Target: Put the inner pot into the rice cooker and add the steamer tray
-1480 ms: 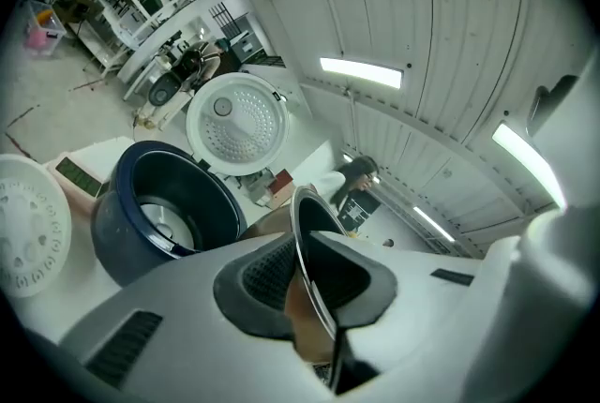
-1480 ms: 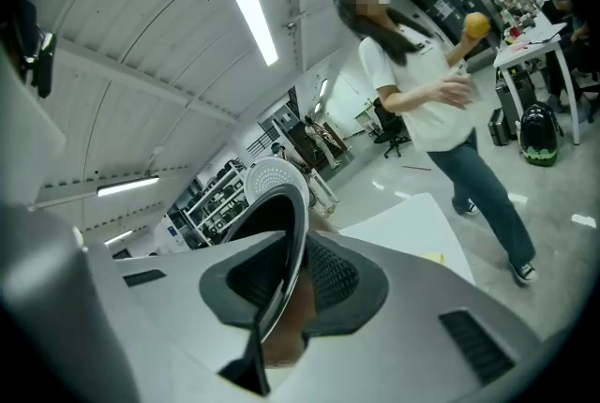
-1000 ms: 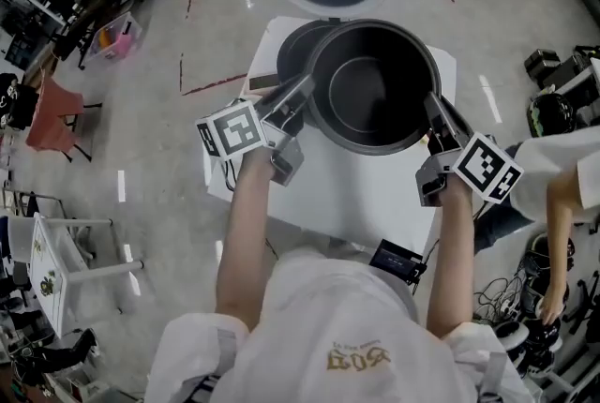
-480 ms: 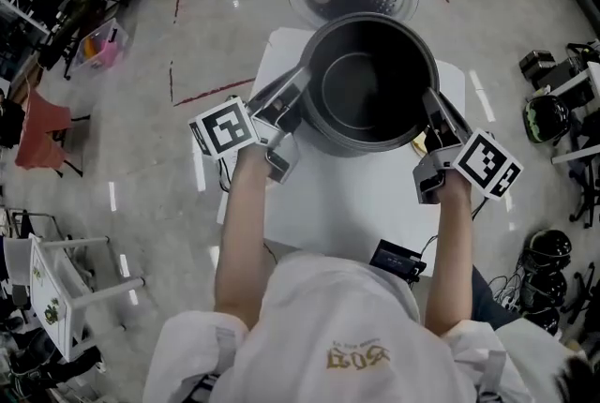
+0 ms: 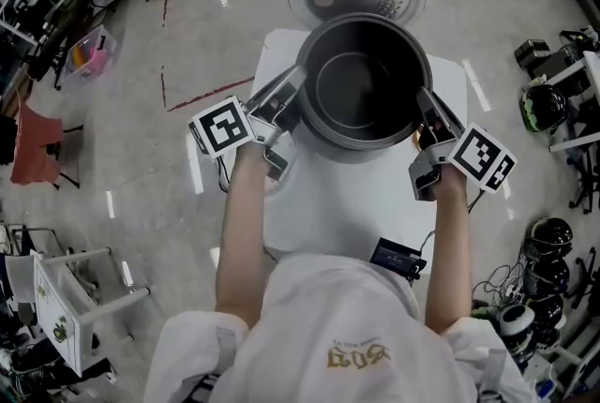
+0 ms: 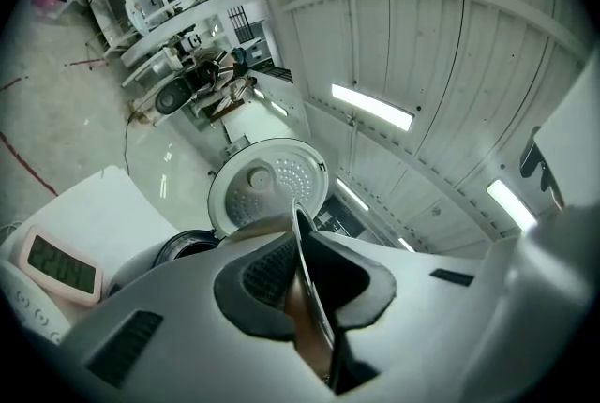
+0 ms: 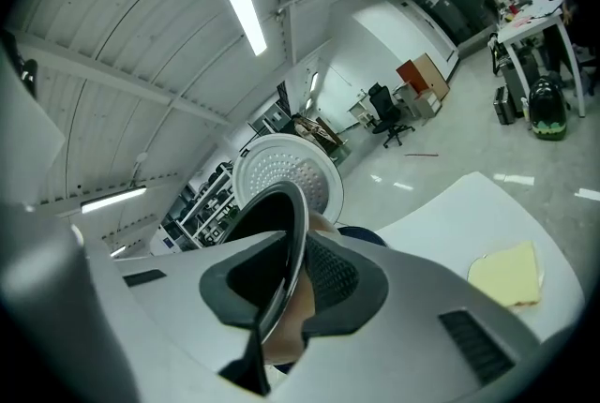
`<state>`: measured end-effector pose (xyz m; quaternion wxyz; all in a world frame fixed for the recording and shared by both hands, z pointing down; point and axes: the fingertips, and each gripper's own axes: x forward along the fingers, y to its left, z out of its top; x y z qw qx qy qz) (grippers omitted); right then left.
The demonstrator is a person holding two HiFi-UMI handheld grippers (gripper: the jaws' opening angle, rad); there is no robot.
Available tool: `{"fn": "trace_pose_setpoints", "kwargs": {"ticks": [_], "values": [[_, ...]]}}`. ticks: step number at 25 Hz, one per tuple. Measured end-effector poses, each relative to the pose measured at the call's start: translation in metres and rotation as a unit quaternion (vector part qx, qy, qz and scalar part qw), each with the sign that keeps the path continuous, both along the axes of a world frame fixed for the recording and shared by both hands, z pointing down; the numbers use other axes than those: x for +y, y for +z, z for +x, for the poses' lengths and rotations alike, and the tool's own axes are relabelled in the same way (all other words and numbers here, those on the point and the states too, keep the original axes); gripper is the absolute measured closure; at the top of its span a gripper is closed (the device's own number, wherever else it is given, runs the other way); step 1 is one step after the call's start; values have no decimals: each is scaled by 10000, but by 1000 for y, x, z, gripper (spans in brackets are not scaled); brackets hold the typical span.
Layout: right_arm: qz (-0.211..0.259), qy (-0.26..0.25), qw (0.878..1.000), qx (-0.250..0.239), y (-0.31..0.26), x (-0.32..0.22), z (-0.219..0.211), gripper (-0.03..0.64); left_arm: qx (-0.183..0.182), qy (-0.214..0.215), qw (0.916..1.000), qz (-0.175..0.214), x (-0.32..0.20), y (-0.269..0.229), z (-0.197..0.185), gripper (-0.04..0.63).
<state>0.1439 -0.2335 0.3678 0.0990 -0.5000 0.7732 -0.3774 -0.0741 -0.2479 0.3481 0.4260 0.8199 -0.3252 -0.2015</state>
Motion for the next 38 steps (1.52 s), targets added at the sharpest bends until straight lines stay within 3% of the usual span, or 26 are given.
{"fn": "trace_pose_setpoints", "kwargs": {"ticks": [18,31,35,38], "values": [[-639,243,9975,198,58,-19,-1,545,-187,175,9977,-627,-27,67,-1,544],[-938,286,9923,758,90,-28,0,540,-1213,394,9881,-855,-33,111,3,536],[-1008,179,9886,1108,98,-30,0,532,-1624,447,9822,-834,-34,121,4,525],[-1051,148,9843,1411,105,-31,1,526,-1722,501,9800,-864,-35,127,6,522]]}}
